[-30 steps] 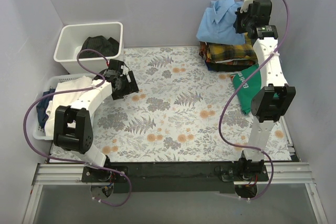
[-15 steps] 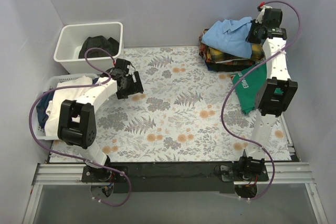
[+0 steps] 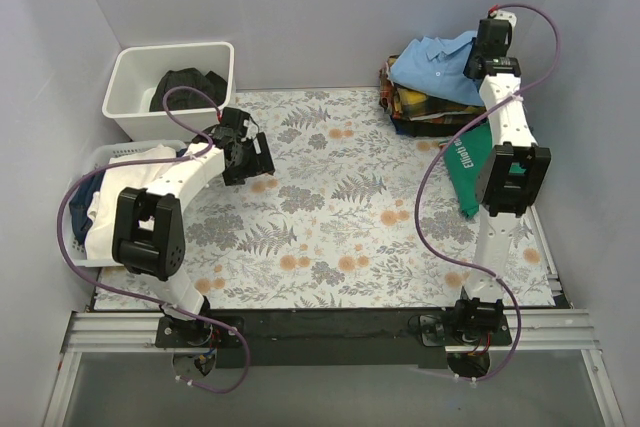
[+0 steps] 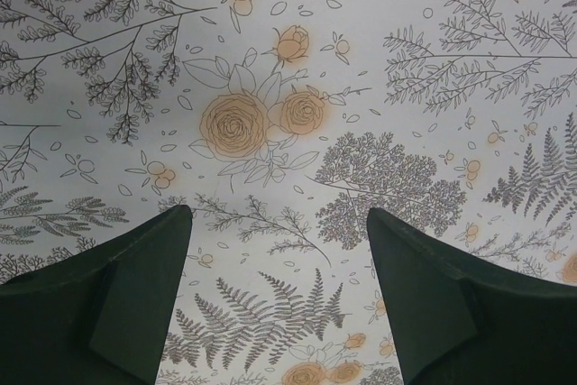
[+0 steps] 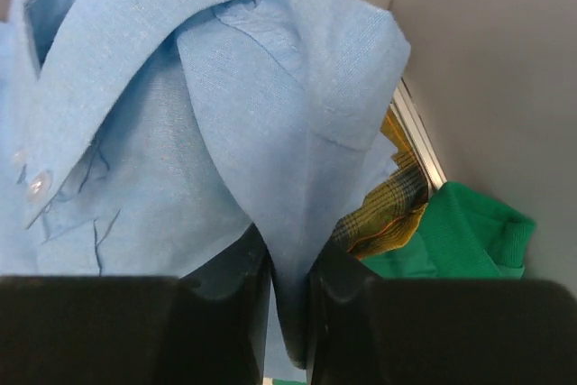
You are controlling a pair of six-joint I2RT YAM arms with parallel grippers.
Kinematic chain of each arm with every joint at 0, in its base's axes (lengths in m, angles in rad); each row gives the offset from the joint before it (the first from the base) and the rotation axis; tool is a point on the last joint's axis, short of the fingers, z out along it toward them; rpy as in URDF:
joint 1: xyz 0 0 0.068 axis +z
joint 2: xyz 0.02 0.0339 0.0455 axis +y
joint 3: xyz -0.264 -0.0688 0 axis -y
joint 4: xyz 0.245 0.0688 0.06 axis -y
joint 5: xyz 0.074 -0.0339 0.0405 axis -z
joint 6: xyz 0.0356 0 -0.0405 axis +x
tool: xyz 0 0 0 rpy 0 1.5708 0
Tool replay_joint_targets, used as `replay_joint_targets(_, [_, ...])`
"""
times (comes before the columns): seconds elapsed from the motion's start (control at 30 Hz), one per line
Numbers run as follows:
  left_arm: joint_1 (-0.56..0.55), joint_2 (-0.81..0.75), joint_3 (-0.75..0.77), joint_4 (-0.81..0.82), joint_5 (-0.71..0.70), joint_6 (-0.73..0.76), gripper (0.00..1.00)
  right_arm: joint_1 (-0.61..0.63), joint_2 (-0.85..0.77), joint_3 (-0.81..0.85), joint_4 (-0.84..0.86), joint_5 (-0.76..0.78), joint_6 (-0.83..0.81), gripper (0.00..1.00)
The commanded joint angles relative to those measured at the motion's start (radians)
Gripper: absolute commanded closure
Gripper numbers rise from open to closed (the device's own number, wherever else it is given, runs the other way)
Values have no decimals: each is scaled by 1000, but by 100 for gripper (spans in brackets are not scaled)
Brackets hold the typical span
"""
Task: Fold and stack the long sleeve shirts
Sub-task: Neatly place the folded shirt to the corner
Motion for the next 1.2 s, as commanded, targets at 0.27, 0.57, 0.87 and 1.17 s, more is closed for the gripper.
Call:
replay_joint_targets(0.27, [-9, 23, 42, -15, 8, 8, 21, 21, 53, -35, 62, 352, 78, 31])
replay_joint_targets(0.57, [-9, 10, 29, -3, 8, 8, 21, 41, -78, -93, 132, 373, 103, 28])
replay_joint_targets(0.87, [-9, 0, 13, 5, 5, 5, 21, 208, -69, -6, 215, 231, -28, 27])
replay_joint_targets(1.17, [-10, -14, 0, 6, 4, 5, 20, 136, 46, 2, 158, 48, 129, 28])
